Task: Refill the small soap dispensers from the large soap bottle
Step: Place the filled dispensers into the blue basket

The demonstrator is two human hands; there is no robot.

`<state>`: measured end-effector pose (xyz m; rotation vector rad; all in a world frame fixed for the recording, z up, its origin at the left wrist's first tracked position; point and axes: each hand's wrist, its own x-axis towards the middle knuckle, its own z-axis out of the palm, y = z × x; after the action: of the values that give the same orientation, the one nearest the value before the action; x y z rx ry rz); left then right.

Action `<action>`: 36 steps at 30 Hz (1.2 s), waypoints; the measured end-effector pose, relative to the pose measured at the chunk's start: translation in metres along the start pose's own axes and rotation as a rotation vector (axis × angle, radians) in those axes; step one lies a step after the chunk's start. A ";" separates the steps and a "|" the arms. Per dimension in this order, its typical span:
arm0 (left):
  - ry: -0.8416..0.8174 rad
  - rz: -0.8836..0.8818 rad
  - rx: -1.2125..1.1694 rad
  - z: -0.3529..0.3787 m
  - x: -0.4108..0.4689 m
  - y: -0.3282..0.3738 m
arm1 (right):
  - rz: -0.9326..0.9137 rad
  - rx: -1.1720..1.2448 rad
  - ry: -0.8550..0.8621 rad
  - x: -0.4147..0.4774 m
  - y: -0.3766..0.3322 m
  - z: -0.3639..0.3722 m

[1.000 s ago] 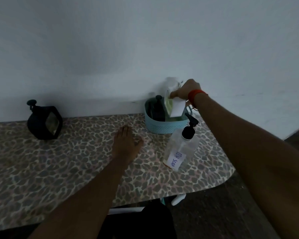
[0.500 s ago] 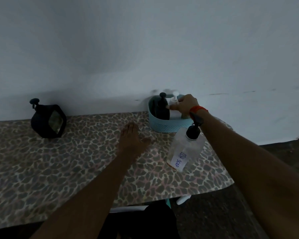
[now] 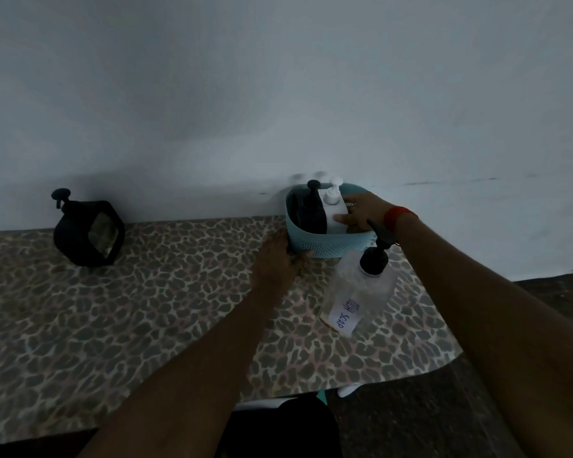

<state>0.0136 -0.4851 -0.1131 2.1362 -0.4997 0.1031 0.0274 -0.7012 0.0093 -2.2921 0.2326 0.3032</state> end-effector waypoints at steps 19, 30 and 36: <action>-0.193 -0.220 0.536 -0.088 -0.069 -0.036 | -0.193 -0.139 0.251 -0.057 -0.158 -0.062; -0.012 -0.433 0.561 -0.241 -0.151 -0.126 | -0.258 -0.104 -0.067 -0.019 -0.287 0.184; 0.043 -0.398 0.560 -0.238 -0.152 -0.135 | -0.306 -0.187 -0.175 0.015 -0.322 0.285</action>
<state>-0.0462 -0.1777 -0.1182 2.7316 -0.0020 0.0677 0.0848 -0.2766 0.0427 -2.4235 -0.2437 0.3761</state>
